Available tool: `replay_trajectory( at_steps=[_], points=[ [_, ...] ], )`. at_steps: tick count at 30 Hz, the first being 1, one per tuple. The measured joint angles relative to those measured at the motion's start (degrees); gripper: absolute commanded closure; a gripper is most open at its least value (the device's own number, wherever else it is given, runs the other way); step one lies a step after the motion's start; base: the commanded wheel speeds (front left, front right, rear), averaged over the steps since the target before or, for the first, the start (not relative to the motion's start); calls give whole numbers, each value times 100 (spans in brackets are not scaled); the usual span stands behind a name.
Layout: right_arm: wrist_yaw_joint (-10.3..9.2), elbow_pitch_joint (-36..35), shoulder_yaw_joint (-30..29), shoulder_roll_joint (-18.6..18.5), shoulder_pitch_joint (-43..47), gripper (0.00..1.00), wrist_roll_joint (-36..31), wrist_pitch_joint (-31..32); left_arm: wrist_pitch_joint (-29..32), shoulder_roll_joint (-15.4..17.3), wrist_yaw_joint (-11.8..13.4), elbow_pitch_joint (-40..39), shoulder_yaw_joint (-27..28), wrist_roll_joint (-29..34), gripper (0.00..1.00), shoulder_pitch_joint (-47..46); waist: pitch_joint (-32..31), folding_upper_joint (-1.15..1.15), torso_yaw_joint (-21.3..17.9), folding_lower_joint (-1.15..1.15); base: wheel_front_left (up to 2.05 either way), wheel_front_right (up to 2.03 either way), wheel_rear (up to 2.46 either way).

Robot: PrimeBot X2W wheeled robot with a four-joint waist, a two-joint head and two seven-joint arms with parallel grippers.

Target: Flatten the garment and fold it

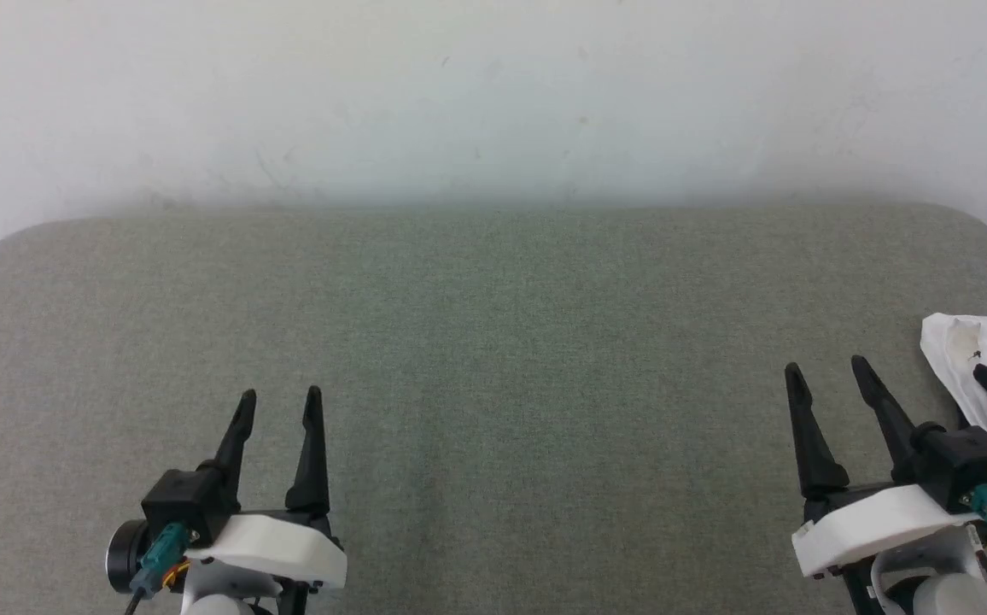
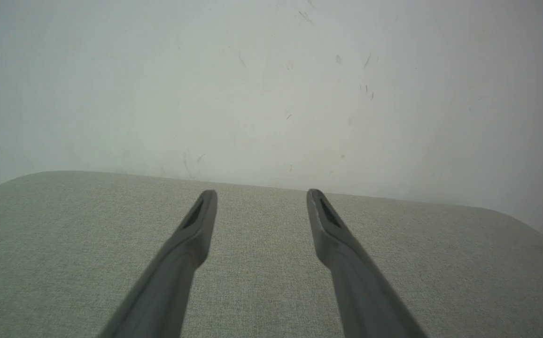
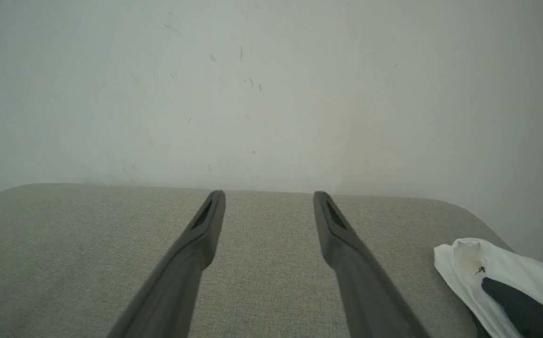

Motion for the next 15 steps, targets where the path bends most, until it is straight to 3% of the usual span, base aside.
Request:
replay_trajectory(
  at_steps=[1, 15],
  points=[
    [0, 0, 3, -1, 0, 100, 1, 3, 2, 1, -1, 0, -1, -5, 100, -1, -1, 0, 1, 0, 0, 0, 0],
    [0, -10, 13, -5, -1, 100, -9, 53, 67, 2, -1, -13, 10, 14, 100, -1, 5, 0, -9, 0, 0, 0, 0]
  ],
)
